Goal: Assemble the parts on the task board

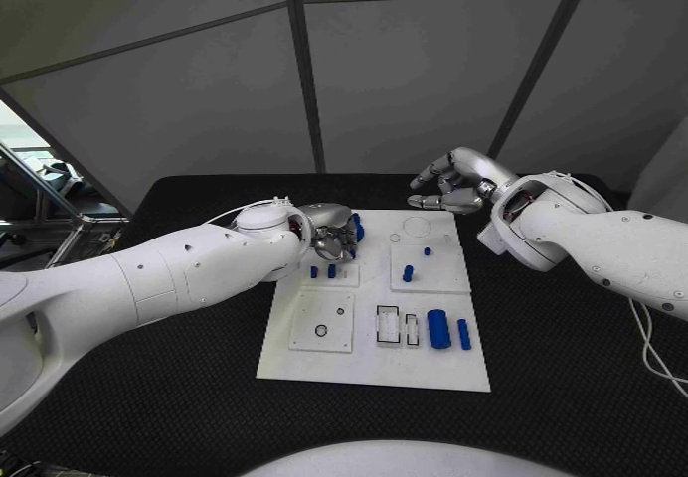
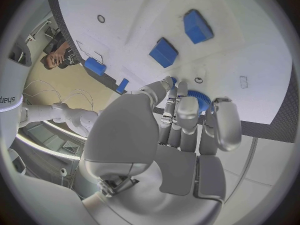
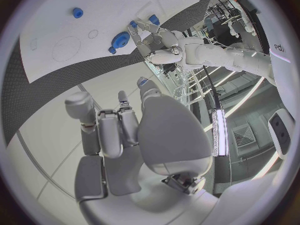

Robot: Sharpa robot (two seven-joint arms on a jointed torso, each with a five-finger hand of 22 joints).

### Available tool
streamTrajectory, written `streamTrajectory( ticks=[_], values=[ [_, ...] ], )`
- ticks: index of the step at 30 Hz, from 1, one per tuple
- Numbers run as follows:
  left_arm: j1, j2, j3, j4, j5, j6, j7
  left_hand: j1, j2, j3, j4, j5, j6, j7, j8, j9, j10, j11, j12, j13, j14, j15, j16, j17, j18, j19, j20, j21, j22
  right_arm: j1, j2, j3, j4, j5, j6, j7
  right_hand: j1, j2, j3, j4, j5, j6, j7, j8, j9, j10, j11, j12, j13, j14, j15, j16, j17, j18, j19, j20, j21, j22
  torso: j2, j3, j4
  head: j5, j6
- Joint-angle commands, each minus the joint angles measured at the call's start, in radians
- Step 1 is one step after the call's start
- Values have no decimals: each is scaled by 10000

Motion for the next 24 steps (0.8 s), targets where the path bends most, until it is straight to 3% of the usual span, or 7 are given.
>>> streamTrajectory(
  ticks=[1,8,11,14,24],
  values=[
    [11,-170,50,206,266,-494,186,-99,-31,59,-50,-1,66,16,-92,-9,95,0,-120,-12,73,21,69,-31,172,53,-10,40,1222,18,18,6,-6,-25,32,90,56,45,47,2,41,-21,-25,67,-15,-69,-21,-29,456,619,-75,-46,554,89,-16,-36,-42,-9,3,-3,-14,-9,55],
    [4,-678,508,807,457,-660,188,-134,-59,67,-66,-5,68,37,-157,-20,119,20,-217,-14,94,30,113,-34,159,74,-7,93,1252,16,-5,6,-30,-25,26,104,56,45,47,2,41,-21,-25,67,-15,-69,-21,-29,456,619,-75,-46,554,89,-16,-36,-42,-9,-17,-5,17,-16,61],
    [3,-906,629,1052,538,-617,140,-141,-60,70,-69,-5,79,41,-168,-20,134,21,-237,-12,100,32,124,-37,153,85,-7,119,1266,15,4,6,-50,-25,26,111,56,45,47,2,41,-21,-25,67,-15,-69,-21,-29,456,619,-75,-46,554,89,-16,-36,-42,-9,-19,0,21,17,83],
    [2,-1125,688,1234,632,-492,46,-152,-64,69,-69,-6,89,43,-177,-20,149,23,-251,-9,106,33,134,-37,152,88,-6,125,1270,14,13,5,-69,-25,34,111,56,45,47,2,41,-21,-25,67,-15,-69,-21,-29,456,619,-75,-46,554,89,-16,-36,-42,-9,-8,-2,1,33,96],
    [-10,-1638,728,1341,716,-112,-217,-196,-88,54,-70,-7,127,37,-211,-19,196,22,-315,-3,114,35,148,-76,145,100,-3,154,1289,13,-13,5,-75,-25,40,92,56,45,47,2,41,-21,-25,67,-15,-69,-21,-29,456,619,-75,-46,554,89,-16,-36,-42,-9,-3,3,-4,52,113]
  ],
)
